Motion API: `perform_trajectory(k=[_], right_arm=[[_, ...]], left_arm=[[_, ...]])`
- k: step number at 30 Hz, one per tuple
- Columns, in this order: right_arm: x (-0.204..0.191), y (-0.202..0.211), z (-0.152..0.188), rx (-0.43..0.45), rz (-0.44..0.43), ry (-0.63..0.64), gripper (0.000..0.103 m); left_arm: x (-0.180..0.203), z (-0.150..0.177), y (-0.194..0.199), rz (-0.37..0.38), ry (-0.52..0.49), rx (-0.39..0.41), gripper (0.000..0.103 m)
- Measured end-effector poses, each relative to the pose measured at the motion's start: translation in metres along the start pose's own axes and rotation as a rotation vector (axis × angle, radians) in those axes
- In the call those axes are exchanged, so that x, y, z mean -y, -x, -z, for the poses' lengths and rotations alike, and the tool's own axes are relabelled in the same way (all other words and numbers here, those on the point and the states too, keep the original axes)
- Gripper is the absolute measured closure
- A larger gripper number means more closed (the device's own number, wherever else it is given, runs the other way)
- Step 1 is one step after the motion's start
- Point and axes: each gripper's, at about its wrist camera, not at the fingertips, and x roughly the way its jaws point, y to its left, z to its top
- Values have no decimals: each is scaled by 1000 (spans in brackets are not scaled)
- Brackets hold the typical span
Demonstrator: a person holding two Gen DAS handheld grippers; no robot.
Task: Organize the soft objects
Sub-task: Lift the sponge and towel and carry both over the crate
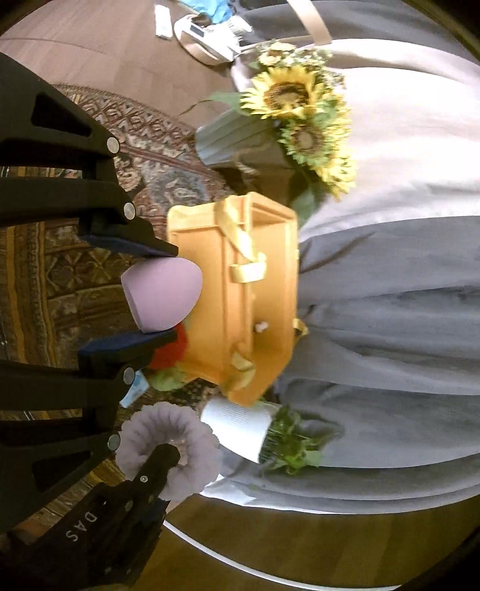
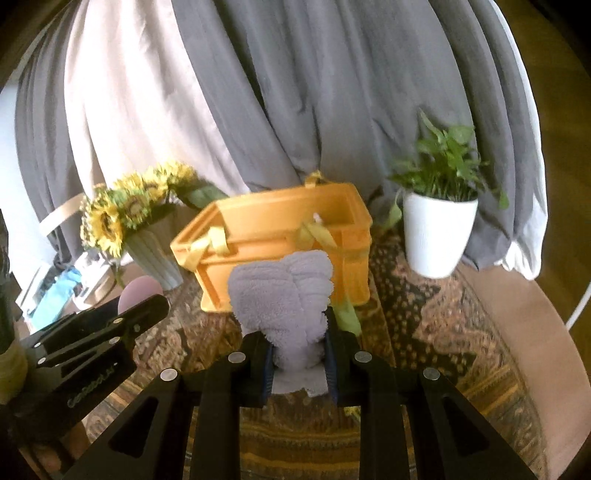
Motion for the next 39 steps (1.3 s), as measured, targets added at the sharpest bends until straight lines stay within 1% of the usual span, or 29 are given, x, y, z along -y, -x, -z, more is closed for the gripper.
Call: perform_trajectory(k=[6, 12, 20, 27, 33, 39], right_arm=[[1, -2, -22, 34, -28, 13, 79], [3, -12, -45, 65, -48, 25, 79], [3, -43, -80, 88, -77, 37, 79], [0, -84, -108, 66, -112, 39, 79], [-9, -112, -120, 41, -123, 47, 79], [-14, -146, -133, -15, -133, 52, 79]], left_arm=[[4, -21, 3, -4, 0, 44, 65], [7, -41, -4, -23, -11, 73, 65], [-1, -69, -29, -45, -13, 97, 65], [-14, -93, -62, -56, 4, 84, 65], [-24, -110, -88, -76, -5, 65, 65], [-34, -124, -116, -73, -4, 26, 65]])
